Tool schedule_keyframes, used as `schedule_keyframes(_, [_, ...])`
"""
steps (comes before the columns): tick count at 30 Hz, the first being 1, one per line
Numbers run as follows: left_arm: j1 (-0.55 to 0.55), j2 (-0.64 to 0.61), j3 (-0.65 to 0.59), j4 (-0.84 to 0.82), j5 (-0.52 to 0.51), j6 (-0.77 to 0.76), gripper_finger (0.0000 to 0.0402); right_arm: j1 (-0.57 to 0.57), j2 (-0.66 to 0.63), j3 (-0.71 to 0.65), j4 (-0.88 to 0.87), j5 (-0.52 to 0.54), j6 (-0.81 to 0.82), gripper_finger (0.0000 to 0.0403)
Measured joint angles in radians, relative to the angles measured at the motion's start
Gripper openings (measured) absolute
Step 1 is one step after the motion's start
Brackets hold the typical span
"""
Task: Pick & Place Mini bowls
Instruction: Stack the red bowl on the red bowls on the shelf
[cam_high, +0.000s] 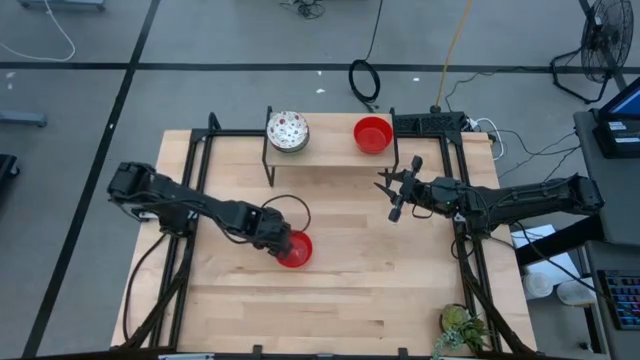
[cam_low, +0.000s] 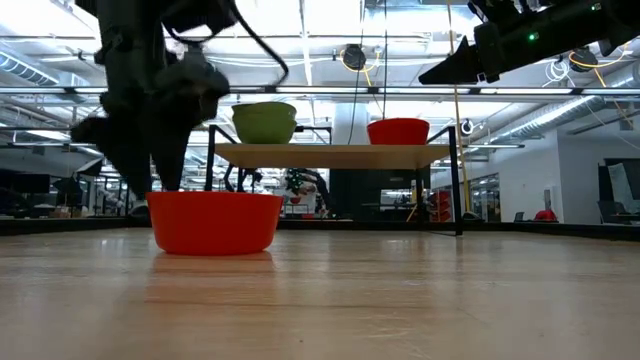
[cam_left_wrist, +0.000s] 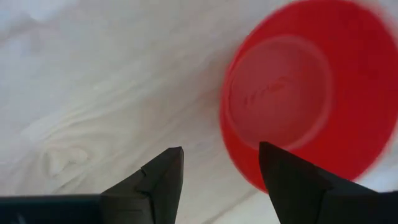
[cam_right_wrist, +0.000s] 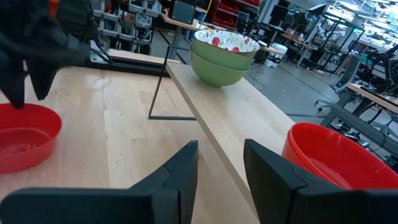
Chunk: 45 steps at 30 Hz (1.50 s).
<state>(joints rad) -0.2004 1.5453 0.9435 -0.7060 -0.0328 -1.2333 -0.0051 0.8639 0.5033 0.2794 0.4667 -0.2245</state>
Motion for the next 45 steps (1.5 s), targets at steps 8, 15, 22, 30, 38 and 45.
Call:
schedule_keyframes(8, [0.04, 0.094, 0.0, 0.004, 0.09, 0.024, 0.0209, 0.0, 0.0, 0.0, 0.0, 0.0, 0.001, 0.0116])
schedule_keyframes(15, [0.067, 0.094, 0.0, 0.004, 0.097, 0.025, 0.0209, 0.0, 0.0, 0.0, 0.0, 0.0, 0.0, 0.0116])
schedule_keyframes(22, [0.072, 0.093, 0.0, 0.005, 0.106, 0.025, 0.0186, 0.0, 0.0, 0.0, 0.0, 0.0, 0.0, 0.0116])
schedule_keyframes(30, [0.062, 0.093, 0.0, 0.02, 0.121, 0.049, 0.0063, 0.0, 0.0, 0.0, 0.0, 0.0, 0.0, 0.0116])
schedule_keyframes(38, [0.061, 0.093, 0.027, 0.08, 0.071, 0.241, 0.0008, 0.0, 0.0, 0.0, -0.001, 0.0, 0.0, 0.0116])
schedule_keyframes(45, [0.061, 0.093, 0.175, 0.069, -0.092, 0.49, 0.0005, 0.0, 0.0, 0.0, -0.001, 0.0, 0.0, 0.0116])
